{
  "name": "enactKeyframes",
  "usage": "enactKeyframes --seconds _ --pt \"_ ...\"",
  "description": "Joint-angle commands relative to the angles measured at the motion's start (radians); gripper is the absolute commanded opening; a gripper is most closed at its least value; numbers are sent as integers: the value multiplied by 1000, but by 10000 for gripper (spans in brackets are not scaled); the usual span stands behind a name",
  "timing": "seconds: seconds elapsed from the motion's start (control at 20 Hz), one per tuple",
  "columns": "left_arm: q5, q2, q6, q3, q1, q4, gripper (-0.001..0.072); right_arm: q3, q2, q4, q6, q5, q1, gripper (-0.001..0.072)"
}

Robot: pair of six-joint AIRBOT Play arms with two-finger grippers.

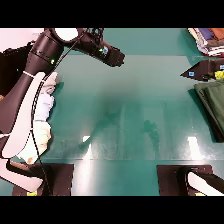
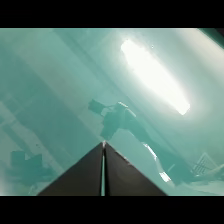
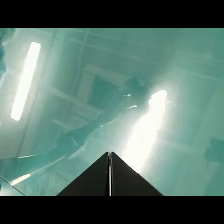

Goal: Fold the shirts.

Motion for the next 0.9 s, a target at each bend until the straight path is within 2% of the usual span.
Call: enactKeyframes --seconds 0.0,0.75,0.85 --pt "0 0 0 0 0 0 20 1 1 0 1 2 2 17" --pt "24 1 0 0 2 -27 20 1 1 1 1 38 2 17" --pt "-93 19 0 2 37 -19 20 1 1 1 1 37 2 17"
